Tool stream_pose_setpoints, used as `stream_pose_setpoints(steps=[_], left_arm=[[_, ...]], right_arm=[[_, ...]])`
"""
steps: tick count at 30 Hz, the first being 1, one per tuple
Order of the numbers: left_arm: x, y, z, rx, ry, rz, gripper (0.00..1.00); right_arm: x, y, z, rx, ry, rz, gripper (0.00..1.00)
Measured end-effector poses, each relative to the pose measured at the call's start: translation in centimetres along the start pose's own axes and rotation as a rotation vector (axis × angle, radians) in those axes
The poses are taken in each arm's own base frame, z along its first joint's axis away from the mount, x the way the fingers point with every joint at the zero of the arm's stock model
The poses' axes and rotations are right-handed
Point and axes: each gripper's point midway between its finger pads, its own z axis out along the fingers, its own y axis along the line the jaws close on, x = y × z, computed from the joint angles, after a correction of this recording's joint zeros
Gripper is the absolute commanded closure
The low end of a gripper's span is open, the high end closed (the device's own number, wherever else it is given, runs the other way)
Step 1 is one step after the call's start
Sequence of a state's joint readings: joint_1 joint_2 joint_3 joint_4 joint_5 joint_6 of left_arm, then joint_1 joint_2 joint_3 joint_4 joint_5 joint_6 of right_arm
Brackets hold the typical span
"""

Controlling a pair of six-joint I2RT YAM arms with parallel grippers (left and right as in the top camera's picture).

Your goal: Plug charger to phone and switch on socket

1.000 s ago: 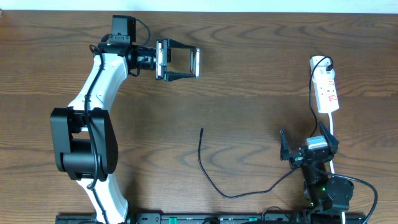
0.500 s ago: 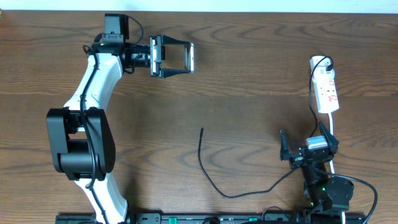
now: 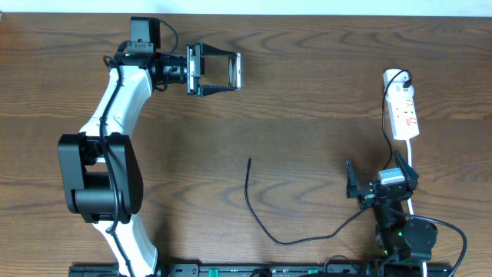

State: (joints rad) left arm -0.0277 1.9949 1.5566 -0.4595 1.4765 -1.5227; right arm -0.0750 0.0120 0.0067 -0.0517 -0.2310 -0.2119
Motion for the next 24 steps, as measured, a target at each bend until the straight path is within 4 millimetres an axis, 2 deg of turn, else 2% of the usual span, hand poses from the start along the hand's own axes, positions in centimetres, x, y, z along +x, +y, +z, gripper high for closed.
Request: stream_pose_setpoints(steps=[24], left_arm=[[-0.36,-0.01,0.00,0.000,-0.021,0.000,0.93]], right_arm=[[0.00,-0.01,0.00,0.000,0.000,0.000,0.01]])
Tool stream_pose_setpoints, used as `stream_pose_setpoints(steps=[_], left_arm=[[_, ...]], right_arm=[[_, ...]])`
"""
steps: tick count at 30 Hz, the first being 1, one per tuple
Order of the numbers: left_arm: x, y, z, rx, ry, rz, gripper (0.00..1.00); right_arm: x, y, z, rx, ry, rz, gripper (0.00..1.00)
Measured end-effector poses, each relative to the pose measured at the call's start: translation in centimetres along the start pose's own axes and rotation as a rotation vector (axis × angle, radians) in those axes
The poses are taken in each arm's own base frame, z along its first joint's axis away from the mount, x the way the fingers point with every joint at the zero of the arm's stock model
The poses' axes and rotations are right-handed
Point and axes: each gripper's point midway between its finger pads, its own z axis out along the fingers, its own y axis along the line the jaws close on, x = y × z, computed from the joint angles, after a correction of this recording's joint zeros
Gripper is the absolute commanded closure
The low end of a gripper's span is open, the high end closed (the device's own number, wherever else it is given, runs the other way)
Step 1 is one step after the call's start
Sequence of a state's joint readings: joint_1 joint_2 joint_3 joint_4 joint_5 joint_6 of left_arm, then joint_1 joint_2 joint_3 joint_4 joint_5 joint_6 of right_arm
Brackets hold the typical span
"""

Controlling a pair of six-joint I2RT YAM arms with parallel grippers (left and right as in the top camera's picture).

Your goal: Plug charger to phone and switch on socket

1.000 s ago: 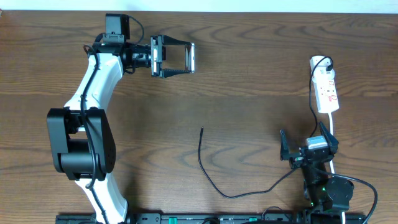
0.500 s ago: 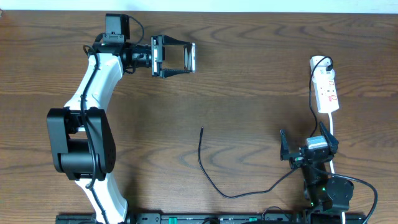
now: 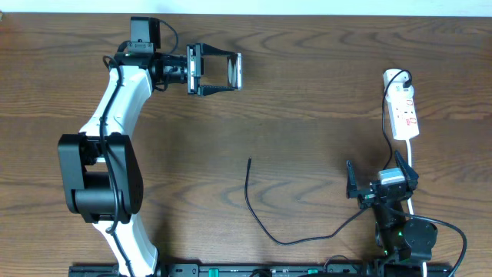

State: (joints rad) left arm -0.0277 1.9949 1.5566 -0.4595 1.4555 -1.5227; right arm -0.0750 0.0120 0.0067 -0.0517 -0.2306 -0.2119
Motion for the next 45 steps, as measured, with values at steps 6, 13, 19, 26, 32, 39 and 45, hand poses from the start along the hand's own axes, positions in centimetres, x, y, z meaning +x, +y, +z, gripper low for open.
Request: stream_pose_setpoints(steps=[6,13,19,26,32,39,45], left_arm=[[-0.1,0.0,0.0,0.000,-0.003,0.000,0.92],[-0.1,0.0,0.0,0.000,-0.003,0.000,0.92],[-0.1,0.0,0.0,0.000,-0.003,0.000,0.93],[-0.1,-0.3,0.0,0.004,-0.004,0.024,0.93],[0.0,-0.6,0.0,0.010,-0.004,0.059,0.93],[-0.4,-0.7,0.0,0.012,-0.024,0.104,0.92],[-1.8,-0.9,-0.1,0.009,-0.110,0.214,0.93]], right_arm=[[0.0,0.0,0.0,0.000,0.000,0.000,0.01],[0.0,0.0,0.0,0.000,0.000,0.000,0.01],[0.0,0.0,0.0,0.000,0.000,0.000,0.01],[0.0,0.0,0.0,0.000,0.000,0.000,0.01],[0.0,0.0,0.0,0.000,0.000,0.000,0.01],[0.0,0.0,0.0,0.000,0.000,0.000,0.01],[0.0,0.0,0.0,0.000,0.000,0.000,0.01]])
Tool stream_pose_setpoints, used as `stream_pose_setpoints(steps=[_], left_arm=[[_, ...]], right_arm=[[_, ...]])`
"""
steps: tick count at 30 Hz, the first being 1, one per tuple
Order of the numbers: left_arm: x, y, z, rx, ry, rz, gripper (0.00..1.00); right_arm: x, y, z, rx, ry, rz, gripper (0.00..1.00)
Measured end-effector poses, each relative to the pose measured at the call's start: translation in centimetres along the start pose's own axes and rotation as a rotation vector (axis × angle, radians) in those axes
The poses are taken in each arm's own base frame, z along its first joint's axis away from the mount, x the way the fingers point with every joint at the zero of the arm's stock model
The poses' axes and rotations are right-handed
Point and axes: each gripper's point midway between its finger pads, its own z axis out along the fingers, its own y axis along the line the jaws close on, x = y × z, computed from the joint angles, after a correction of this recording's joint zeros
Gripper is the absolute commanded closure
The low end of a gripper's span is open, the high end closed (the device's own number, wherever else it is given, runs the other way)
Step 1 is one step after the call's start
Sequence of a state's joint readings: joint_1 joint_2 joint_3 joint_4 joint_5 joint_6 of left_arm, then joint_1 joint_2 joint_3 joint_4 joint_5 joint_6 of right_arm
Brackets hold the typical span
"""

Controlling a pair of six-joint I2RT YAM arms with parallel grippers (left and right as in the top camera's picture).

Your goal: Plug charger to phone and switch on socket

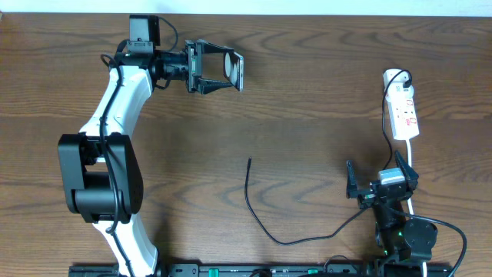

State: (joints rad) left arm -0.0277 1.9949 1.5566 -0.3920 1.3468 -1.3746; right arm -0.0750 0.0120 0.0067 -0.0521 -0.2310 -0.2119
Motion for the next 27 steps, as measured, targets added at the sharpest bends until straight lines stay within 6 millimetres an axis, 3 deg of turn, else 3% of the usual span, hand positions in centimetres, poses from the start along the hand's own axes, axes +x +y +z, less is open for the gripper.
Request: stream_pose_setpoints(steps=[9,18,27], left_arm=[[-2.6,0.5,-0.2,-0.038,-0.150,0.163,0.93],[-5.0,3.7,-1.0,-0.169,-0.301,0.152,0.93],[-5.9,4.4,-1.5,-0.214,-0.356,0.190,0.93]], right_arm=[[0.0,0.0,0.0,0.000,0.000,0.000,0.01],[0.0,-0.2,0.0,0.011,0.002,-0.062,0.01],[0.1,-0.3,0.0,0.018,0.005,-0.100,0.01]])
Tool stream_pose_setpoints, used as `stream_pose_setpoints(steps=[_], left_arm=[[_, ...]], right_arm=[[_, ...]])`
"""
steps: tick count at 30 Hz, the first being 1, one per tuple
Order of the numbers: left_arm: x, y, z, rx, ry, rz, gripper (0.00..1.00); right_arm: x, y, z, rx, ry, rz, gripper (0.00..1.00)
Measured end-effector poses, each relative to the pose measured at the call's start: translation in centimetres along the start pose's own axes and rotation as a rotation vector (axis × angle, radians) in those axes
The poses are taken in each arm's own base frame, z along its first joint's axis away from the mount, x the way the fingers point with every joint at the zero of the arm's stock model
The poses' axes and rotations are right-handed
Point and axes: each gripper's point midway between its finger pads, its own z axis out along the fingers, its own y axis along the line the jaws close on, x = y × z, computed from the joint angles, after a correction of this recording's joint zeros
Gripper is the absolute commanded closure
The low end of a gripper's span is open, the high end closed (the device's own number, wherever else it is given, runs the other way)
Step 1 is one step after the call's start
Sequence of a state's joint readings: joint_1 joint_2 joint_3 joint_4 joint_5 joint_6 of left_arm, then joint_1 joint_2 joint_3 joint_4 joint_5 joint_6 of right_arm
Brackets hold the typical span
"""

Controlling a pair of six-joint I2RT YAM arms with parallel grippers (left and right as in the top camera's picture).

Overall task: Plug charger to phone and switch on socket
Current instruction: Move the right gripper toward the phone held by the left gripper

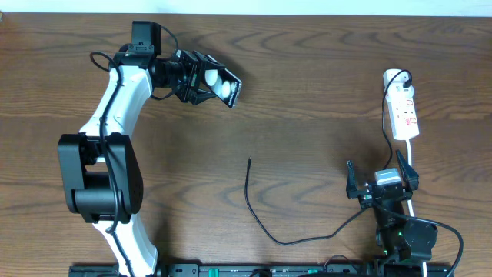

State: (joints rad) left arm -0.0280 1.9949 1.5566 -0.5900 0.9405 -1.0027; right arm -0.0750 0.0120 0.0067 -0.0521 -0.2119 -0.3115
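My left gripper (227, 86) hangs over the far left of the table, turned slantwise and pointing down-right. It is shut on the phone (234, 92), a thin dark slab seen edge-on at the fingertips. The black charger cable (261, 223) lies loose in the middle, its free plug end (249, 161) pointing away from me. A white socket strip (405, 111) lies at the far right with a plug in its top end. My right gripper (382, 187) stays low at the near right, open with nothing between its fingers.
The strip's white lead (398, 154) runs down past my right gripper toward the table's front edge. The black cable curves back to the right arm's base (403, 238). The left arm's base (96, 185) stands at the near left.
My left gripper, still holding the phone, has turned from pointing straight right to pointing down-right, and the phone sits a little lower. The right arm and the cable have not moved.
At the first two moments my left gripper held the phone level at the far left, pointing right. Then it stood slightly tilted and higher in view. Now it is angled toward the table's middle. The cable, the socket strip and the right arm stayed put throughout.
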Motion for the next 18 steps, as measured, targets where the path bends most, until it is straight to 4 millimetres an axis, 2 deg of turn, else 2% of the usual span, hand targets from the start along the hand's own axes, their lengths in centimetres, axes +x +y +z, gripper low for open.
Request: stream_pose_setpoints(steps=[3,5,11,15,18], left_arm=[[0.0,0.0,0.1,-0.004,-0.002,0.009,0.93],[0.1,0.0,0.2,-0.005,0.000,0.012,0.93],[0.4,0.1,0.6,-0.017,-0.002,0.020,0.93],[0.3,0.1,0.7,-0.022,-0.009,0.022,0.92],[0.3,0.1,0.7,-0.022,-0.013,0.024,0.92]], right_arm=[[-0.3,-0.1,0.0,0.003,-0.011,-0.003,0.01],[-1.1,-0.2,0.0,0.003,-0.046,-0.005,0.01],[-5.3,-0.1,-0.6,-0.035,-0.221,0.140,0.01],[-6.4,0.3,-0.9,-0.087,-0.244,0.262,0.01],[-8.7,0.5,-1.2,-0.145,-0.257,0.330,0.01]])
